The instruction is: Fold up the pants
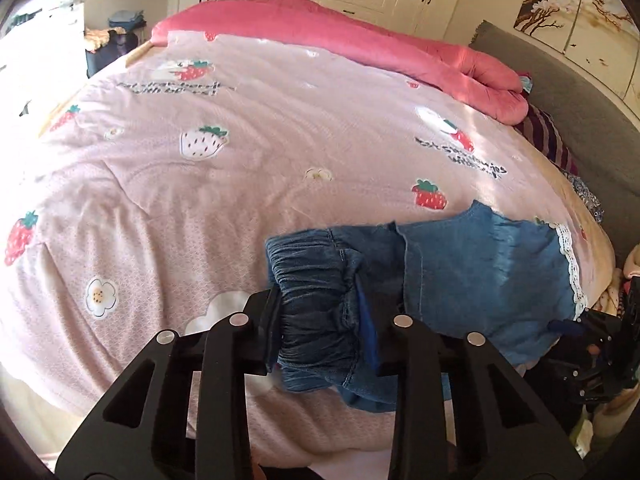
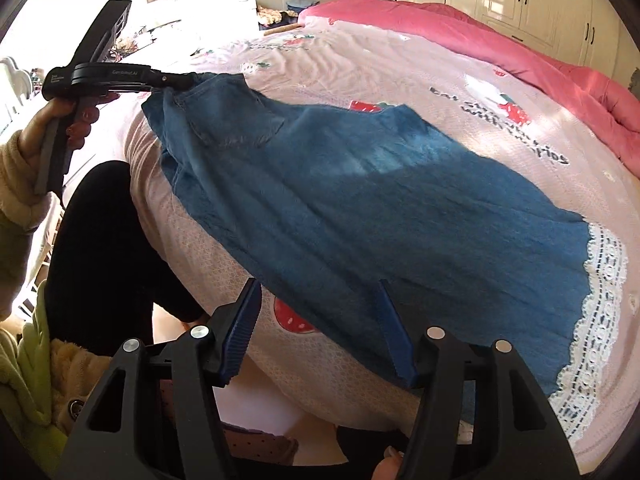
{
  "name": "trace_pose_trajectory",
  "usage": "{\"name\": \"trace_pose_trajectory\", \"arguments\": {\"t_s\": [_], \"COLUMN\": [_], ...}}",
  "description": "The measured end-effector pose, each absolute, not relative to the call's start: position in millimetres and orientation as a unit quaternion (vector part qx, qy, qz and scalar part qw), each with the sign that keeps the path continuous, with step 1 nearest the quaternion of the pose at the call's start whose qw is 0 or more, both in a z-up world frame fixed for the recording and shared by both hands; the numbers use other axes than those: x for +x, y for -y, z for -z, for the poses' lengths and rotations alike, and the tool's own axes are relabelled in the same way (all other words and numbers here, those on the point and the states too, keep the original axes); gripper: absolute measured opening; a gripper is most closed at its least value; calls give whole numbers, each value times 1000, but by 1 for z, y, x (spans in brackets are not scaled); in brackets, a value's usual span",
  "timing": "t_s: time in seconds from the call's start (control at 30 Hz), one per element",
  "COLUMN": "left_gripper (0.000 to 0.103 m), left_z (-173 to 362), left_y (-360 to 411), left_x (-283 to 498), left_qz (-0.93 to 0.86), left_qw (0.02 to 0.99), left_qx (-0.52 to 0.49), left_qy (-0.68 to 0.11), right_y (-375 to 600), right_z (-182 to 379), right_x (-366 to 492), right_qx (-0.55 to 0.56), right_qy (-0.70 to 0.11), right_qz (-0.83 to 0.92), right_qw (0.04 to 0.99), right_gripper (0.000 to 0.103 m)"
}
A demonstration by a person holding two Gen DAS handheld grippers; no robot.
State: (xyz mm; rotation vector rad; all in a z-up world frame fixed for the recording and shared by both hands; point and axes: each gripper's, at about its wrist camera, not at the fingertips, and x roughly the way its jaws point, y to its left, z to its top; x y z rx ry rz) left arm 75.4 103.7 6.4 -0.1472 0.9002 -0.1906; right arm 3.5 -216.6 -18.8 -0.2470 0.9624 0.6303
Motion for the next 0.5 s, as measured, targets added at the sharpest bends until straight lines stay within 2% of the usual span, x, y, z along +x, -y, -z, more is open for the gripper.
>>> {"name": "trace_pose_trajectory", "arguments": {"t_s": [0.13,0.23,0.3,0.37,0.5], "left_gripper": [24,25,29,41,46], "left_z": [25,37,36,35,18], "left_y": [-105,-109,-113,-117,-124], "left_x": [72,59,55,53,42], "left_qz": [97,95,92,79,70], "left_qw": [871,868,870,870,881], "left_qx": [-72,-81,-92,-98,-99], "left_qy": [-477,-480,-476,-476,-457], "right_y": [210,208,206,207,219], "right_z": [39,43,46,45,30], "right_x": [10,8,6,5,3], "right_qx": [-114,-115,-116,-113,-67], "right_qy": [-490,-495,-496,-497,-495], "right_qz": [-294,-294,-296,-298,-318], "right_qw": [813,809,808,807,806], "right_gripper": [57,59,59,59,58]}}
